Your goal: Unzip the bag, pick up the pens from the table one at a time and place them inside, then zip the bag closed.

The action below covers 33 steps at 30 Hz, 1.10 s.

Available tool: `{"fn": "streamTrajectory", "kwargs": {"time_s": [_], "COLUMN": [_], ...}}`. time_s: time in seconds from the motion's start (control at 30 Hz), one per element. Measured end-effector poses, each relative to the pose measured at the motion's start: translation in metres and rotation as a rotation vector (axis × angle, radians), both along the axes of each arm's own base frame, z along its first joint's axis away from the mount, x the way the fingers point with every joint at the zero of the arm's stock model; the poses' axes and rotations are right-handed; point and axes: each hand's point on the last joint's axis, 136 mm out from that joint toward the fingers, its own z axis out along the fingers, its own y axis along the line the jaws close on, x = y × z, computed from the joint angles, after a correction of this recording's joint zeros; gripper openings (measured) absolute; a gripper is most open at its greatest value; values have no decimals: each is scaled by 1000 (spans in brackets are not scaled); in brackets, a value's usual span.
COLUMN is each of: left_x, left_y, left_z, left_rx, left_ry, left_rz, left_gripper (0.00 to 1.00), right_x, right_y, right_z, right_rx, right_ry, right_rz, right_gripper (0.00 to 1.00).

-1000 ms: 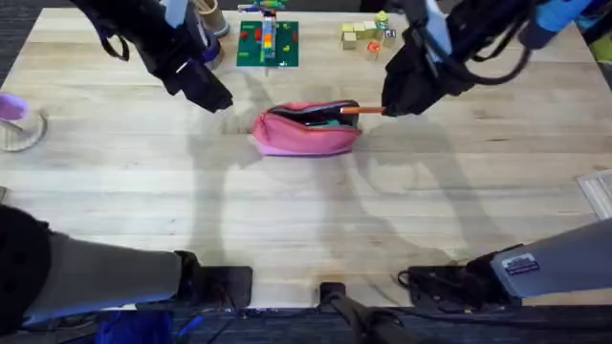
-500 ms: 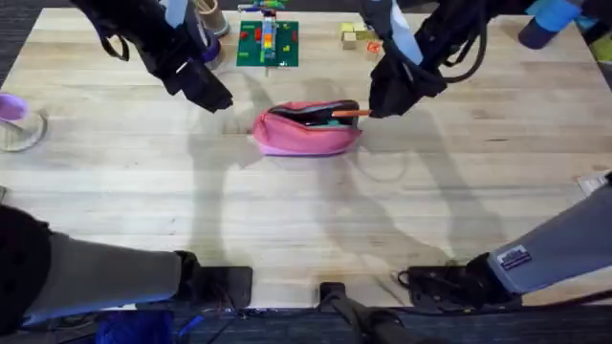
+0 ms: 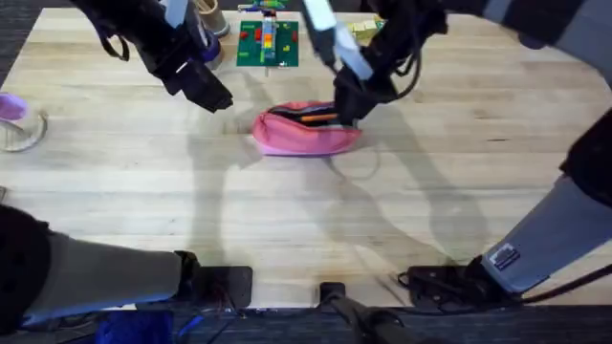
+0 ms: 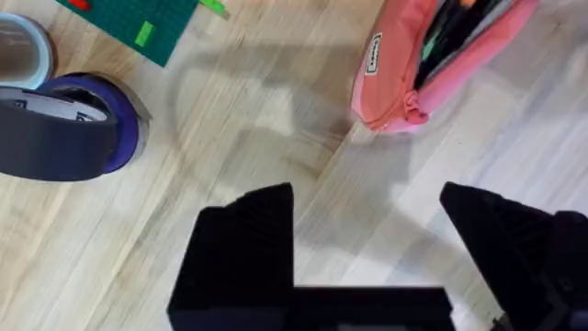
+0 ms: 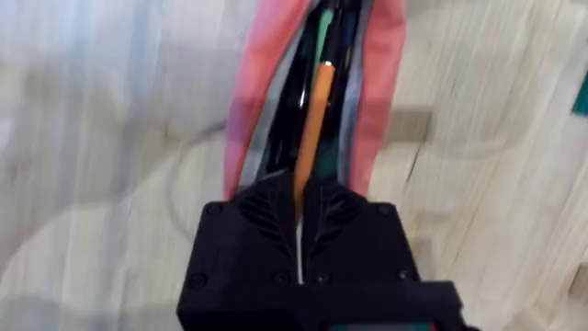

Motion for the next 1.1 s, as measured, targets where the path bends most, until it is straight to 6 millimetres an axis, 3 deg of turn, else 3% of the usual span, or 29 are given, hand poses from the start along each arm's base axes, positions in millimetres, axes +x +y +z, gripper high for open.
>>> {"fn": "streamTrajectory", "kwargs": {"time_s": [0.33, 0.63, 0.67, 0.7, 0.87, 0.93, 1.1], "left_x": [0, 0, 0, 0, 0, 0, 0], "left_y": [0, 0, 0, 0, 0, 0, 0], "left_z": [0, 0, 0, 0, 0, 0, 0], "left_rx": [0, 0, 0, 0, 0, 0, 0], "left_ry": [0, 0, 0, 0, 0, 0, 0], "left_rz": [0, 0, 0, 0, 0, 0, 0], "left_gripper": [993, 993, 993, 993, 993, 992, 993], "right_x": [-4, -10, -10, -10, -10, -10, -10], "right_y": [62, 65, 65, 66, 67, 67, 67], "right_z": [-22, -32, -32, -32, -31, -31, -31], "right_rx": [25, -21, -21, -20, -18, -18, -18], "right_ry": [-29, 22, 25, 31, 33, 34, 36], "right_rz": [35, -51, -58, -68, -77, -80, -84], "right_gripper": [31, 54, 94, 205, 913, 988, 995]}}
